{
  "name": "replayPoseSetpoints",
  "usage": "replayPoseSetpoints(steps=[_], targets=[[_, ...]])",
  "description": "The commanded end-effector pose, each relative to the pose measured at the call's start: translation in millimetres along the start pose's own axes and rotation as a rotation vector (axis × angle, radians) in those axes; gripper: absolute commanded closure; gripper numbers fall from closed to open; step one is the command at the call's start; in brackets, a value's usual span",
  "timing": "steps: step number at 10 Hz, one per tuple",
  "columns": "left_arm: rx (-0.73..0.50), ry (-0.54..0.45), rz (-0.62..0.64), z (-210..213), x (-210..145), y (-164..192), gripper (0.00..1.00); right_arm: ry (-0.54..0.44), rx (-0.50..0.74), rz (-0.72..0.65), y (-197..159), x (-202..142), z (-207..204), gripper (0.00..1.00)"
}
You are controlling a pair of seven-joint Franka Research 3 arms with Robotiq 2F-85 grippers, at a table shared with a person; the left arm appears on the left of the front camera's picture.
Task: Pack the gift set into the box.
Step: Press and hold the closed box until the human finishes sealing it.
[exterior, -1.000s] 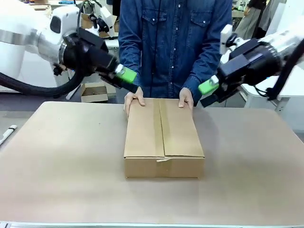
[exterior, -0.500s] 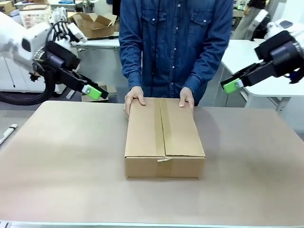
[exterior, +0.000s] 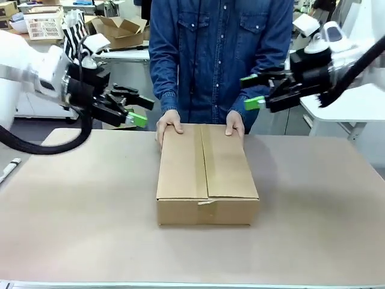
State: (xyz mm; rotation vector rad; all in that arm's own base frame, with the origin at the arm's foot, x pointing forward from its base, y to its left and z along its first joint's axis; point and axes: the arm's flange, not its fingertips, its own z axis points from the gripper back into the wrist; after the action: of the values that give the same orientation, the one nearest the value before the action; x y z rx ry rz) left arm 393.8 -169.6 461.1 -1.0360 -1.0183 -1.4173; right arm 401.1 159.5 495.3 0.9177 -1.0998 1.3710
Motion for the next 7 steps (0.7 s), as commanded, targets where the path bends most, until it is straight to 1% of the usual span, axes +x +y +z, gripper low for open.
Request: replayPoseSetpoints(steps=[1, 2, 3, 4, 5, 6, 7], targets=[[-0.117, -0.124, -0.131, -37.1, -22.1, -9.9, 0.0, -0.37, 0.317, 0.239, -5.7, -66.7, -21.2, 0.0], [-0.118, -0.141, -0.132, -47.3, -26.3, -12.4, 0.0, -0.371, 0.372, 0.234, -0.1, -82.4, -23.2, 0.0], [-0.129, -0.125, -0.014, -49.2, -29.4, -9.9, 0.0, -0.301, 0.318, 0.163, 4.0, -94.3, -17.4, 0.0], [-0.073, -0.098, -0.122, -42.3, -18.3, -13.9, 0.0, -0.221, 0.157, 0.176, 7.3, -45.9, -28.2, 0.0], [-0.073, -0.098, -0.122, -42.3, -18.3, -13.9, 0.0, -0.221, 0.157, 0.176, 7.3, -45.9, -28.2, 0.0], [-0.115, -0.115, -0.095, -55.4, -29.2, -16.0, 0.0, -0.306, 0.237, 0.184, 11.3, -82.9, -28.2, 0.0], [0.084, -0.086, -0.203, -64.7, -38.7, -10.1, 0.0, -0.194, 0.17, 0.178, 4.5, -97.3, -36.0, 0.0]])
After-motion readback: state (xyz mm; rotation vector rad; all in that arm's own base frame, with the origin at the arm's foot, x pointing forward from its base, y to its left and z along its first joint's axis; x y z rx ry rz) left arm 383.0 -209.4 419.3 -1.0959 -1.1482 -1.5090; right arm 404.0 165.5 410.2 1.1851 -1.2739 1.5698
